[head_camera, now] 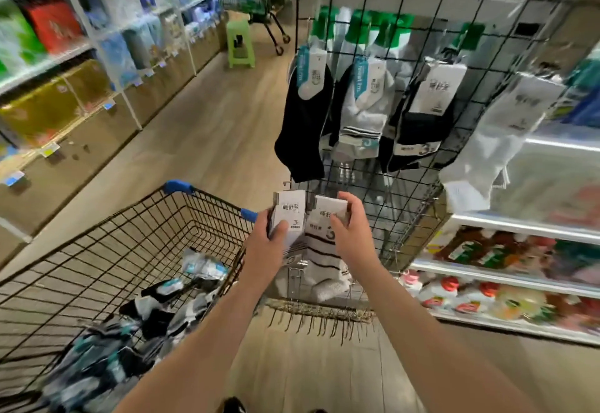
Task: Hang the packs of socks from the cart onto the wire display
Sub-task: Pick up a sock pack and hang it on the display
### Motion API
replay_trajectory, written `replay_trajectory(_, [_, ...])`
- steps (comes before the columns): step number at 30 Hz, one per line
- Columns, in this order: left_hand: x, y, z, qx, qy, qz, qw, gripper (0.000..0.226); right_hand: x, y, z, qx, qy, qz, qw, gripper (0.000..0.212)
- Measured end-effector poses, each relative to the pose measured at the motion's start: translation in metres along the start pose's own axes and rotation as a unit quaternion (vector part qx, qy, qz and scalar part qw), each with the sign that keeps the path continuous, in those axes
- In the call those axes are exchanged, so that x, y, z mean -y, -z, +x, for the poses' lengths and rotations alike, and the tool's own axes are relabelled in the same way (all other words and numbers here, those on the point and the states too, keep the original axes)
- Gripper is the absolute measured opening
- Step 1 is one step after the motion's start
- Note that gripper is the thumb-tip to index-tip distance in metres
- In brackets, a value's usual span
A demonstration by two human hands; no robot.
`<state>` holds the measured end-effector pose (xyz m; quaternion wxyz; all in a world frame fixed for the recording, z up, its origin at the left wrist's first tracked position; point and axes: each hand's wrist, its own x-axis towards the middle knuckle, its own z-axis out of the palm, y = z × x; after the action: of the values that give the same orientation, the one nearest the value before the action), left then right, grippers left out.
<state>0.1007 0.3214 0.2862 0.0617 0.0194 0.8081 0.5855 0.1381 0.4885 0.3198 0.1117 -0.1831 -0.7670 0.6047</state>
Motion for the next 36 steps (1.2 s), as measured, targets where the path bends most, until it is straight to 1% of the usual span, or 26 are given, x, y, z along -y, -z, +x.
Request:
replay_trajectory(5, [0.001, -0.017, -0.001, 0.028, 0.009, 0.017, 0.999, 0.021, -0.021, 0.014, -0.002, -0.049, -0.032, 0.002, 0.998, 0.037])
replay_trajectory(9, [0.013, -0.016, 0.001, 0.043, 0.033, 0.022, 0.998, 0.015, -0.036, 0.001, 0.002, -0.029, -0.046, -0.012, 0.998, 0.028])
replay_trajectory(11, [0.025, -0.013, 0.008, 0.044, 0.041, 0.014, 0.998, 0.023, -0.040, -0.009, 0.007, -0.023, -0.045, -0.011, 0.999, 0.028])
replay_trajectory(14, [0.047, -0.009, 0.024, 0.049, 0.047, 0.003, 0.998, 0.023, -0.047, -0.024, 0.025, -0.035, -0.051, -0.009, 0.998, 0.028])
replay_trajectory(17, [0.063, -0.006, 0.039, 0.046, 0.041, 0.006, 0.998, 0.035, -0.055, -0.039, 0.050, -0.056, -0.040, -0.019, 0.997, 0.027])
replay_trajectory(18, [0.067, -0.006, 0.045, 0.045, 0.030, 0.007, 0.999, 0.034, -0.058, -0.045, 0.060, -0.063, -0.038, -0.015, 0.997, 0.026])
replay_trajectory(21, [0.078, -0.008, 0.061, 0.047, 0.010, 0.007, 0.999, 0.020, -0.067, -0.061, 0.088, -0.078, -0.034, -0.028, 0.996, 0.026])
replay_trajectory(25, [0.094, -0.018, 0.084, 0.056, -0.014, 0.016, 0.998, 0.025, -0.079, -0.074, 0.111, -0.086, -0.026, -0.060, 0.994, 0.033])
replay_trajectory(27, [0.101, -0.025, 0.093, 0.064, -0.005, 0.015, 0.998, 0.027, -0.083, -0.076, 0.121, -0.083, -0.031, -0.046, 0.995, 0.036])
replay_trajectory(30, [0.105, -0.031, 0.100, 0.064, 0.001, 0.009, 0.998, 0.030, -0.086, -0.080, 0.134, -0.076, -0.011, -0.073, 0.994, 0.035])
replay_trajectory(34, [0.113, -0.036, 0.108, 0.057, -0.006, -0.006, 0.998, 0.021, -0.089, -0.085, 0.148, -0.065, 0.019, -0.081, 0.994, 0.035])
replay_trajectory(36, [0.118, -0.039, 0.113, 0.057, -0.007, -0.010, 0.998, 0.016, -0.094, -0.087, 0.155, -0.058, 0.013, -0.075, 0.995, 0.033])
